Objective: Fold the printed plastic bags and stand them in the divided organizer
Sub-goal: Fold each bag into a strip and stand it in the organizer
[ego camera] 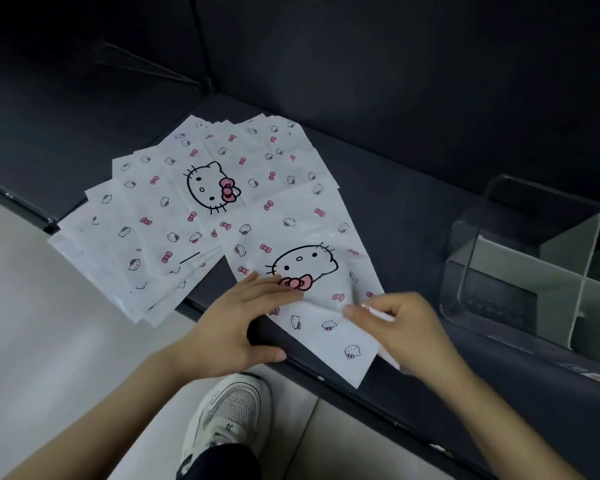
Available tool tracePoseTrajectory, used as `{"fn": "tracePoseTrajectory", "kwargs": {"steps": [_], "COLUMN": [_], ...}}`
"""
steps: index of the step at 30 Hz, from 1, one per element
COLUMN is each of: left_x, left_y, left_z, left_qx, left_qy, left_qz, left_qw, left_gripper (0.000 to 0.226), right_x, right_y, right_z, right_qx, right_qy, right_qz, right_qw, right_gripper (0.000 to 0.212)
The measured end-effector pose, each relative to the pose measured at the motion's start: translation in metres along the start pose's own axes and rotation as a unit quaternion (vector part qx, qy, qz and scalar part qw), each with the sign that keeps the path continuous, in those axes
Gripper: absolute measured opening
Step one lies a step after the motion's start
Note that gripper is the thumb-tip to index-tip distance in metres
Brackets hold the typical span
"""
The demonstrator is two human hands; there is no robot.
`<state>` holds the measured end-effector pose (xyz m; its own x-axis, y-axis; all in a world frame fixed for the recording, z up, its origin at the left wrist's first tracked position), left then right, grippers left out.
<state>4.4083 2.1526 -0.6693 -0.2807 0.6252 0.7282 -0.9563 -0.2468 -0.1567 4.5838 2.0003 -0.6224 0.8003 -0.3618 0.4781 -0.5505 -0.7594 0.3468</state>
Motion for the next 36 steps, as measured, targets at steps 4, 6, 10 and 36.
{"fn": "tracePoseTrajectory", "kwargs": {"steps": [4,6,10,36], "left_x": [0.007,0.012,0.029,0.065], "left_y": [-0.012,-0.017,-0.025,-0.046], "left_z": [0.006,0.009,0.01,-0.006], "left_qx": [-0.011,-0.011,0.152,0.348], "left_qy": [0.011,0.042,0.193,0.439], "left_qz": [0.063,0.097,0.152,0.325], "left_qw": [0.998,0.994,0.957,0.762], "left_gripper": [0.06,0.051,0.026,0.018], "right_x": [0.016,0.023,0.039,0.019], "right_y": [-0.011,-0.017,-0.031,-0.053], "right_z": [-0.035,-0.045,-0.062,-0.048], "right_qx": [-0.096,-0.122,-0.101,-0.048], "right_qy": [-0.209,-0.234,-0.225,-0.342], "right_qz": [-0.098,-0.116,-0.056,0.103], "right_qw": [0.968,0.957,0.968,0.933], "right_gripper": [0.018,0.015,0.048,0.032]}}
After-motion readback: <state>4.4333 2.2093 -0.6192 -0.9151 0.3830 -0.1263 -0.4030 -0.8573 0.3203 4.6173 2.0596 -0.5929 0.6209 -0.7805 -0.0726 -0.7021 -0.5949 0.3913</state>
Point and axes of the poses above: each hand's wrist, its own y-axis away from the middle knuckle, its own x-axis out of the back of the hand, z = x × y, the point moved 3 cm from there along -y, towards the middle knuckle, and after that the axes turned 3 degrees about -x, right-handed, at the moved point
